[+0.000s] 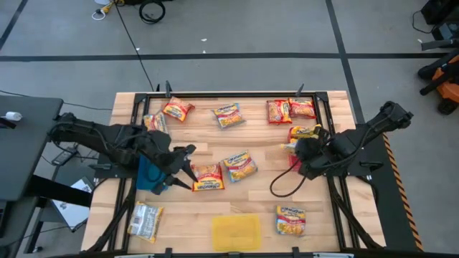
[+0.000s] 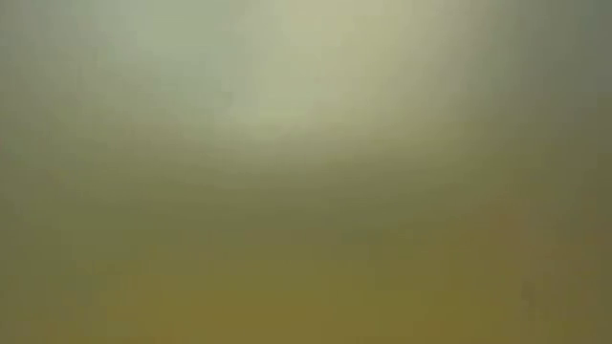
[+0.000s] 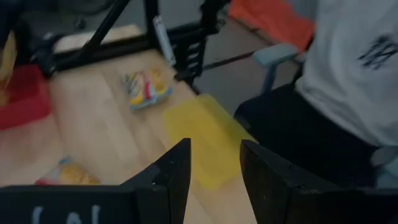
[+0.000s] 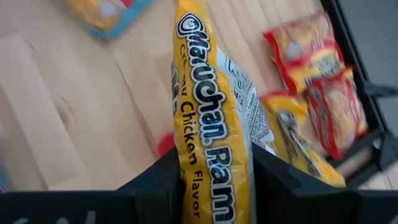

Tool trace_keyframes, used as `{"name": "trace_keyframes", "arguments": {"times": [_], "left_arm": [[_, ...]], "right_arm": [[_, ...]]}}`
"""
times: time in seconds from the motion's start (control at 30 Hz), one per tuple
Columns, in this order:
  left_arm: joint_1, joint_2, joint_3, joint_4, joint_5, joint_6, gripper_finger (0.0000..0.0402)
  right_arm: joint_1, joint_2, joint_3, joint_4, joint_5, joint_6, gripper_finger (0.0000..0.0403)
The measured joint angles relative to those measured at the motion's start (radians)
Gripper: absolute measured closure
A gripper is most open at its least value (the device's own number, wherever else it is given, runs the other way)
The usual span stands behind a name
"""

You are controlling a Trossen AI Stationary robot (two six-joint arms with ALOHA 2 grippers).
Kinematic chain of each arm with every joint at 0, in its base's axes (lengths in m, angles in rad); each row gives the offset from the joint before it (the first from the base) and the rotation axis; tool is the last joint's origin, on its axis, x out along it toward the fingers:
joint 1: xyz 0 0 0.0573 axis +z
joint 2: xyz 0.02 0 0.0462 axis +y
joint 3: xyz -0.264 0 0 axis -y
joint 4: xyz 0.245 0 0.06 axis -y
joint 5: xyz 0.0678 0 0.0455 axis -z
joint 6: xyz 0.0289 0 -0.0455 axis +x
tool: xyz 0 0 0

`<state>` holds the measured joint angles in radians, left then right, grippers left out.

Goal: Sort Maruchan noodles
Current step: Put the yellow noodle pack into the red bin

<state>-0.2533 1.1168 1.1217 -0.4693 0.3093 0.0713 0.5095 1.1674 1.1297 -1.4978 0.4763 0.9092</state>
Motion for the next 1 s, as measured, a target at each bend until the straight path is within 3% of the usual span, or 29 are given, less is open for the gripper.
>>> {"name": "trace_keyframes", "arguments": {"times": [0.3,0.6,0.8,1.0], "left_arm": [[-0.033,0.018,0.0,-0.112,-0.15,-0.016,0.026],[-0.033,0.063,-0.001,-0.099,-0.156,-0.04,0.026],[-0.031,0.063,-0.001,-0.059,-0.159,-0.041,0.026],[-0.031,0.063,-0.001,-0.05,-0.159,-0.041,0.026]], "right_arm": [[0.0,-0.133,-0.172,0.011,-0.029,0.046,0.0262],[-0.001,-0.266,-0.407,0.332,-0.043,-0.085,0.0261],[-0.001,-0.333,-0.524,0.447,-0.019,-0.038,0.0261],[0.0,-0.373,-0.637,0.755,0.0,-0.146,0.0261]]}}
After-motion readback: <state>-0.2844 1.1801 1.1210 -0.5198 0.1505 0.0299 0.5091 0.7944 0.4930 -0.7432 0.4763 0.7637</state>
